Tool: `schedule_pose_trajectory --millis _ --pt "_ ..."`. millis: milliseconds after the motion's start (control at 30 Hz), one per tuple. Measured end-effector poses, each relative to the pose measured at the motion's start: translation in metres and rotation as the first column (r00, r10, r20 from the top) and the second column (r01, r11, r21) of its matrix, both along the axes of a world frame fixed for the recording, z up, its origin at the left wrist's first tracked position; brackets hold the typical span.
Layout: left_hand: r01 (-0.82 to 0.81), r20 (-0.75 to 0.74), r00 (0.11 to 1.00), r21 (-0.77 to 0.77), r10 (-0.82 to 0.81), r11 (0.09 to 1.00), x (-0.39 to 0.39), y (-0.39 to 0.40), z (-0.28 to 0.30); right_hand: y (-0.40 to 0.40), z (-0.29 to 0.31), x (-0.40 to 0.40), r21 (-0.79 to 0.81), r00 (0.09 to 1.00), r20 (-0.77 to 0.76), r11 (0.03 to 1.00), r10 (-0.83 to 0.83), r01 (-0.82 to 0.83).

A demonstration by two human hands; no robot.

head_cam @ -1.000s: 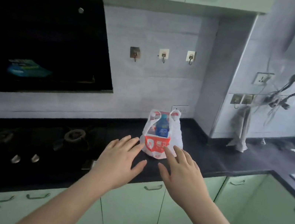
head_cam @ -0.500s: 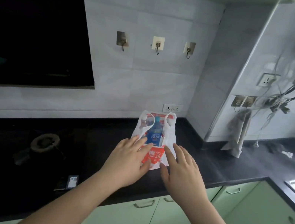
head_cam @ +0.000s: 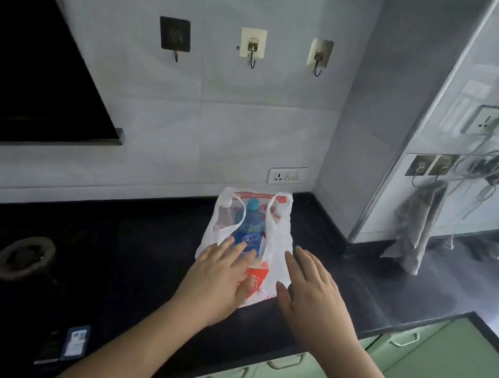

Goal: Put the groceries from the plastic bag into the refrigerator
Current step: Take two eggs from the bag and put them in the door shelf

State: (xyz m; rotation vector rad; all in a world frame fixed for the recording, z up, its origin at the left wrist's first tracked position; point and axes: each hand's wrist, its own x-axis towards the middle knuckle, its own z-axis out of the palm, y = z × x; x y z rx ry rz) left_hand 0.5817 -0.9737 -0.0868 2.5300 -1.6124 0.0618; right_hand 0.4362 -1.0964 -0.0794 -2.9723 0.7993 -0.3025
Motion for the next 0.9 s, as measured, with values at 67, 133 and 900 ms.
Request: schedule_pose_trajectory --millis 67,133,900 --pt "-0.020 -0.010 1.000 0.016 0.020 1.000 0.004 -0.017 -0.010 -0.019 -0.006 0.010 0.029 0.999 0.006 0.999 0.037 -0.037" --pt "-0.040 -0.042 0.998 0.048 0.042 0.998 0.003 -0.037 -0.020 -0.036 -0.012 0.019 0.062 0.997 0.008 0.995 0.072 -0.072" --pt "-0.083 -0.122 0.987 0.164 0.103 0.983 0.071 -0.095 -0.090 -0.063 -0.053 0.136 0.668 0.992 0.103 0.734 0.068 -0.120"
